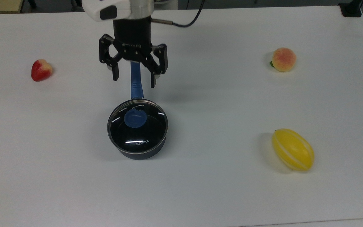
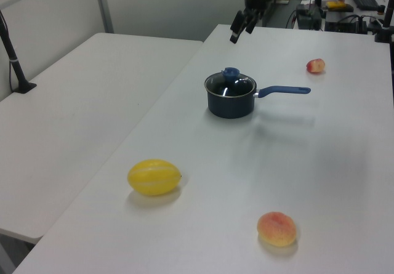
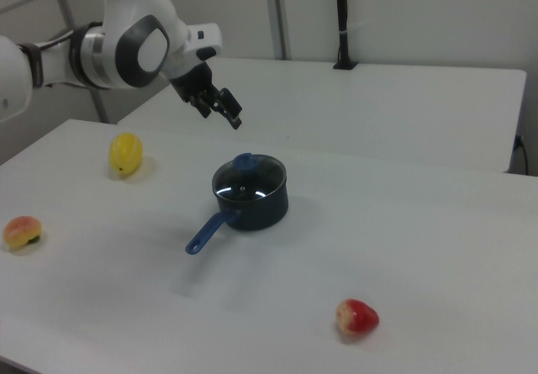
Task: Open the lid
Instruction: 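Move the open gripper over the saucepan's blue lid knob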
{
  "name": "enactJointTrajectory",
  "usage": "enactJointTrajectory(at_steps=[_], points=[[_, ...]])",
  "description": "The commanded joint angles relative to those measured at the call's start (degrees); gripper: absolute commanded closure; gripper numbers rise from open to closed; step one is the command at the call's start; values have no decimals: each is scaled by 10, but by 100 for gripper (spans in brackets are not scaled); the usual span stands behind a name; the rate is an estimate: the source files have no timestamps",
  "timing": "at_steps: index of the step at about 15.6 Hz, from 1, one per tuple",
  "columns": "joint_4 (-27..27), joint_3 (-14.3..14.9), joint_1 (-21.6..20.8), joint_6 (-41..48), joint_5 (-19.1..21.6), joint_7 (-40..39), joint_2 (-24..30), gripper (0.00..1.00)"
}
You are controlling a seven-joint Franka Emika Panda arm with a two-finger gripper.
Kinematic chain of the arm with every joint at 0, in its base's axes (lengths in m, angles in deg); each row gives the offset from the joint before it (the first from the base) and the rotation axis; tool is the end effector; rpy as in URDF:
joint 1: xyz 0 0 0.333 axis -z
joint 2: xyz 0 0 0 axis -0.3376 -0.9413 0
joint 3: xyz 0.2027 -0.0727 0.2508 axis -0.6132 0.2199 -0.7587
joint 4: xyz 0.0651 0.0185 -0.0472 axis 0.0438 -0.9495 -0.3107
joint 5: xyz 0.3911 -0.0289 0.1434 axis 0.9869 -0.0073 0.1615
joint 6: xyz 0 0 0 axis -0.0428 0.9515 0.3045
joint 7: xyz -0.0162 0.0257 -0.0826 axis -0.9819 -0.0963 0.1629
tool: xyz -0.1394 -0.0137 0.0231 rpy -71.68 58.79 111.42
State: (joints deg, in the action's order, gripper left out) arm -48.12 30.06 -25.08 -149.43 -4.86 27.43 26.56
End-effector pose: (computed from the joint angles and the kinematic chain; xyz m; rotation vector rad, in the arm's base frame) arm 0.7146 0.0441 0.5120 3.0429 -0.2426 0.6743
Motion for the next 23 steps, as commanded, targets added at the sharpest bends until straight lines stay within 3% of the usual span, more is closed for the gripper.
enactJointTrajectory(at_steps=[1, 7, 12, 23], points=[[9, -1, 0, -28, -32, 33, -27, 6], [8, 0, 3, -46, -93, 50, -60, 12], [7, -2, 11, -56, -157, 108, -93, 6], [9, -17, 15, -69, -157, 196, -103, 4]])
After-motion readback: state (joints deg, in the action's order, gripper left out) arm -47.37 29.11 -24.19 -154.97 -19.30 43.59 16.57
